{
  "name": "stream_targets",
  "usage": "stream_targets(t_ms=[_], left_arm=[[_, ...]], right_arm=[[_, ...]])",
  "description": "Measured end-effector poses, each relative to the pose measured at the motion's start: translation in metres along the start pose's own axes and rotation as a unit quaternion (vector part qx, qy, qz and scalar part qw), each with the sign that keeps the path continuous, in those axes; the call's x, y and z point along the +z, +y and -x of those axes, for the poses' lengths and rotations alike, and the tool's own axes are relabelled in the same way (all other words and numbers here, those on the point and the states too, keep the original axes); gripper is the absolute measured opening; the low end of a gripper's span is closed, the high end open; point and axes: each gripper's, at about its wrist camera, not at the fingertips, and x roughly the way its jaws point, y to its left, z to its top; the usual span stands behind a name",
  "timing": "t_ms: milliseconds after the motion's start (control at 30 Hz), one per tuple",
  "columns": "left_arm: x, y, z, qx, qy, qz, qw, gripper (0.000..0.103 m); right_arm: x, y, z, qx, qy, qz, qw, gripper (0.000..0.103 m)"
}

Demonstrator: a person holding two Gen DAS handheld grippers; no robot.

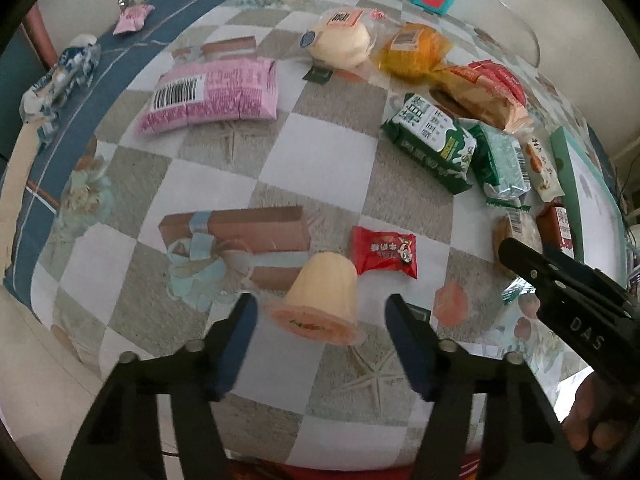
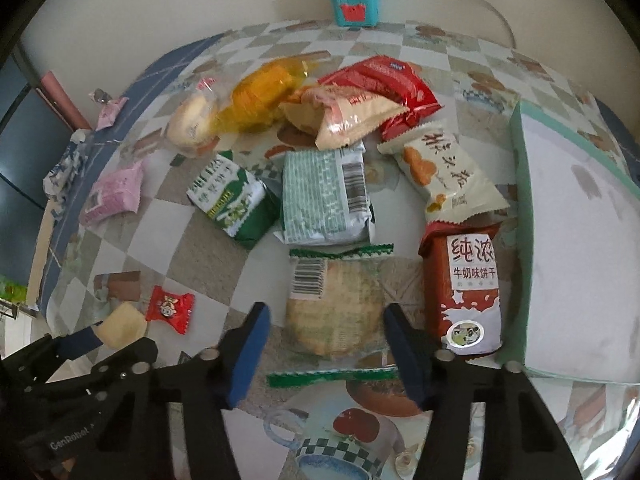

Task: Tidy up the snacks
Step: 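Grasp the cream pudding cup with left tool while right tool grasps the round biscuit pack, then carry both snacks over the white tray and open both tools to drop them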

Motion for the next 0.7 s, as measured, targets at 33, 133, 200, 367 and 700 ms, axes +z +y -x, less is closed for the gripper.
stream_targets(t_ms=[33, 133, 200, 367, 700], left_arm=[[0.0, 0.001, -0.001, -0.002, 0.003, 0.002, 1.0, 0.059], [-0.002, 0.005, -0.002, 0.002, -0.004, 0.006, 1.0, 0.047], [-0.001, 0.011, -0.004, -0.001, -0.005, 0.008, 1.0, 0.047], [-0.002, 0.02, -0.003, -0.002, -0.007, 0.017, 0.9998, 0.046], [0.006, 0.03, 0.023, 0.023, -0.016, 0.024, 0.9993, 0.046]], right_arm=[[-0.001, -0.001, -0.002, 0.001, 0.004, -0.002, 1.0, 0.055], [0.0, -0.001, -0.005, -0.004, 0.005, 0.002, 1.0, 0.054], [-0.001, 0.0, -0.005, -0.005, 0.005, 0.004, 1.0, 0.053], [0.0, -0.001, 0.0, 0.002, -0.003, 0.001, 1.0, 0.053], [0.008, -0.008, 0.029, 0.027, -0.029, -0.023, 0.999, 0.053]])
